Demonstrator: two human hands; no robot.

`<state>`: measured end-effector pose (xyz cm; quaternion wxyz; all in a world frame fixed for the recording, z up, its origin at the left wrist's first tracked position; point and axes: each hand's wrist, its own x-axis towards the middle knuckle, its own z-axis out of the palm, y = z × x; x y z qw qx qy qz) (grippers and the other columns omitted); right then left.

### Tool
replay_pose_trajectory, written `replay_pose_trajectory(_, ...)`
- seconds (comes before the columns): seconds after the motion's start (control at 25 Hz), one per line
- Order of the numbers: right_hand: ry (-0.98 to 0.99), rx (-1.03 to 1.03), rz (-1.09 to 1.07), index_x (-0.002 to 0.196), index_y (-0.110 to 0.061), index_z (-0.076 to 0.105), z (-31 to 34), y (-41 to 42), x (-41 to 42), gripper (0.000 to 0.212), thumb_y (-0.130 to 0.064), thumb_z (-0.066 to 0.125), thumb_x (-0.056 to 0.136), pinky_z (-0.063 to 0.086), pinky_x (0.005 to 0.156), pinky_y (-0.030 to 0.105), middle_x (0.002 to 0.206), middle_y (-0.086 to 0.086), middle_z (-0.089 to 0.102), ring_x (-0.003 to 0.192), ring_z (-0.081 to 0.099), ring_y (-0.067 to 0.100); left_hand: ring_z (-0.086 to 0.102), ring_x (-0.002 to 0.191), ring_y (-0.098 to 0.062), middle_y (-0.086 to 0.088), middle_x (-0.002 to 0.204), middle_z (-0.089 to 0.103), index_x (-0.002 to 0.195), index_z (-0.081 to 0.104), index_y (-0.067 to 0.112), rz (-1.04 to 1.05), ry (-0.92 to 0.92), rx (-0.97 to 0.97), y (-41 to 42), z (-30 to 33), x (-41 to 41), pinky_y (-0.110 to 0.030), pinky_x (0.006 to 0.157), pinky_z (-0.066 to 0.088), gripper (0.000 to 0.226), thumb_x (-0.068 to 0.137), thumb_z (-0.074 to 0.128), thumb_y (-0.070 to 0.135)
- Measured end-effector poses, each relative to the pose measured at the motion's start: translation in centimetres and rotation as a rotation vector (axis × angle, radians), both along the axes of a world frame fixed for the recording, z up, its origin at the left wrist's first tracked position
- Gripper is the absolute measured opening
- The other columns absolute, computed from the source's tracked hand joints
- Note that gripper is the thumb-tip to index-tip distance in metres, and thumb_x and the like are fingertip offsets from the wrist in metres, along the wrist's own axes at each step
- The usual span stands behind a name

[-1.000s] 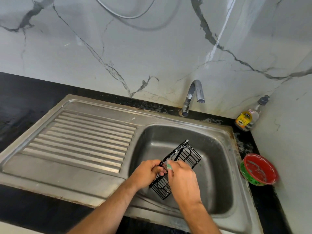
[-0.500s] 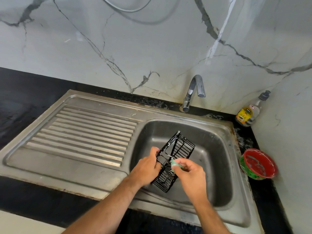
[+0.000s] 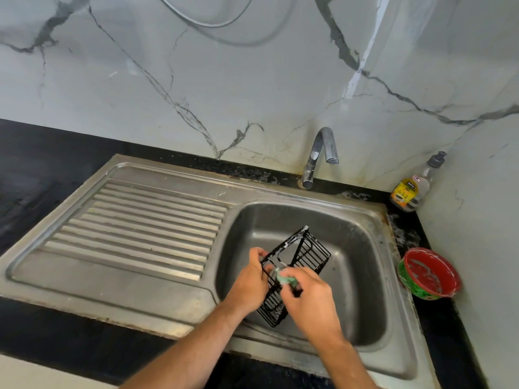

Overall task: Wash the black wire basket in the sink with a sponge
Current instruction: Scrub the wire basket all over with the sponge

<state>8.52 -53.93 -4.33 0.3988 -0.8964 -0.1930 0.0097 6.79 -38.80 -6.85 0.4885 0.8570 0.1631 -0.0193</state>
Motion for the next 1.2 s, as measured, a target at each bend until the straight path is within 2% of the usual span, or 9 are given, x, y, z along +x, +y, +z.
replay_pose_trajectory(0.16, 0.248, 0.213, -0.202, 0.099, -0.037, 0.075, 1.9, -1.7, 2.0, 0.019, -0.022, 0.076, 0.087, 0.051, 0.058, 0.012, 0.076, -0.015, 0.074, 0.061, 0.066, -0.002, 0.054, 0.061, 0.003, 0.014, 0.092, 0.061, 0.120, 0.041, 0.028, -0.040, 0.065, -0.098, -0.6, 0.1, 0.9, -0.011, 0.053, 0.038, 0.025, 0.105, 0.041, 0.008)
replay_pose_trajectory(0.36, 0.219, 0.164, -0.273, 0.104, -0.035, 0.076, 1.8, -1.2, 4.2, 0.018, -0.028, 0.074, 0.088, 0.048, 0.065, 0.010, 0.072, -0.014, 0.071, 0.063, 0.063, -0.005, 0.057, 0.091, -0.010, 0.007, 0.102, 0.061, 0.109, 0.052, 0.026, -0.023, 0.031, -0.396, -0.6, 0.4, 0.8, -0.030, 0.082, 0.047, 0.033, 0.079, 0.056, 0.011)
replay_pose_trajectory(0.52, 0.251, 0.202, -0.219, 0.106, -0.032, 0.075, 1.4, -0.3, 4.0, 0.019, -0.022, 0.072, 0.090, 0.046, 0.062, 0.008, 0.076, -0.014, 0.072, 0.066, 0.064, -0.004, 0.044, 0.117, -0.007, 0.005, 0.124, 0.044, 0.123, 0.034, 0.033, 0.008, 0.037, -0.234, -1.6, 0.5, 0.5, -0.023, 0.092, 0.041, 0.068, 0.072, 0.078, 0.044)
replay_pose_trajectory(0.64, 0.301, 0.284, -0.210, 0.111, -0.033, 0.072, 1.1, -0.3, 4.3, 0.026, -0.016, 0.067, 0.093, 0.049, 0.059, 0.012, 0.080, -0.012, 0.074, 0.058, 0.063, 0.001, 0.033, 0.128, -0.008, 0.006, 0.133, 0.034, 0.137, 0.022, 0.028, 0.046, 0.043, -0.189, -1.8, 0.1, 1.0, -0.027, 0.106, 0.035, 0.086, 0.075, 0.079, 0.044)
replay_pose_trajectory(0.72, 0.344, 0.320, -0.204, 0.112, -0.029, 0.073, 1.1, -0.4, 4.6, 0.025, -0.014, 0.067, 0.093, 0.049, 0.052, 0.017, 0.071, -0.008, 0.072, 0.050, 0.059, 0.004, 0.032, 0.132, -0.009, 0.007, 0.136, 0.034, 0.140, 0.019, 0.028, 0.022, 0.039, -0.220, -2.0, -0.2, 1.1, -0.031, 0.112, 0.034, 0.080, 0.081, 0.073, 0.037)
replay_pose_trajectory(0.84, 0.324, 0.202, -0.074, 0.105, -0.030, 0.076, 1.9, -0.1, 4.7, 0.021, -0.016, 0.070, 0.091, 0.045, 0.045, 0.017, 0.070, -0.013, 0.067, 0.045, 0.055, 0.003, 0.041, 0.126, -0.013, 0.007, 0.126, 0.041, 0.132, 0.025, 0.029, 0.039, 0.037, -0.186, -1.8, 0.0, 1.5, -0.030, 0.105, 0.039, 0.060, 0.084, 0.059, 0.023)
replay_pose_trajectory(0.96, 0.122, -0.018, 0.029, 0.096, -0.033, 0.077, 2.2, -0.8, 5.1, 0.023, -0.012, 0.073, 0.086, 0.045, 0.058, 0.008, 0.088, -0.016, 0.067, 0.060, 0.060, -0.002, 0.048, 0.114, -0.016, 0.003, 0.116, 0.044, 0.123, 0.029, 0.025, 0.025, 0.067, -0.114, -0.9, 0.6, 2.3, -0.033, 0.097, 0.045, 0.047, 0.085, 0.054, 0.013)
replay_pose_trajectory(1.12, -0.077, -0.220, -0.010, 0.106, -0.026, 0.077, 2.0, -3.3, 6.2, 0.021, -0.020, 0.071, 0.087, 0.054, 0.087, 0.028, 0.104, -0.009, 0.073, 0.087, 0.065, 0.004, 0.051, 0.111, -0.018, 0.004, 0.111, 0.046, 0.122, 0.028, 0.025, 0.012, 0.083, -0.091, -0.6, 0.7, 2.8, -0.034, 0.090, 0.047, 0.048, 0.084, 0.051, 0.009)
replay_pose_trajectory(1.2, -0.117, -0.219, 0.071, 0.110, -0.030, 0.076, 2.4, -1.9, 5.6, 0.021, -0.027, 0.071, 0.090, 0.050, 0.090, 0.026, 0.105, -0.012, 0.073, 0.096, 0.062, 0.008, 0.052, 0.110, -0.017, 0.003, 0.111, 0.048, 0.121, 0.030, 0.025, 0.040, 0.059, -0.102, -0.9, 0.6, 2.7, -0.034, 0.089, 0.048, 0.045, 0.085, 0.050, 0.007)
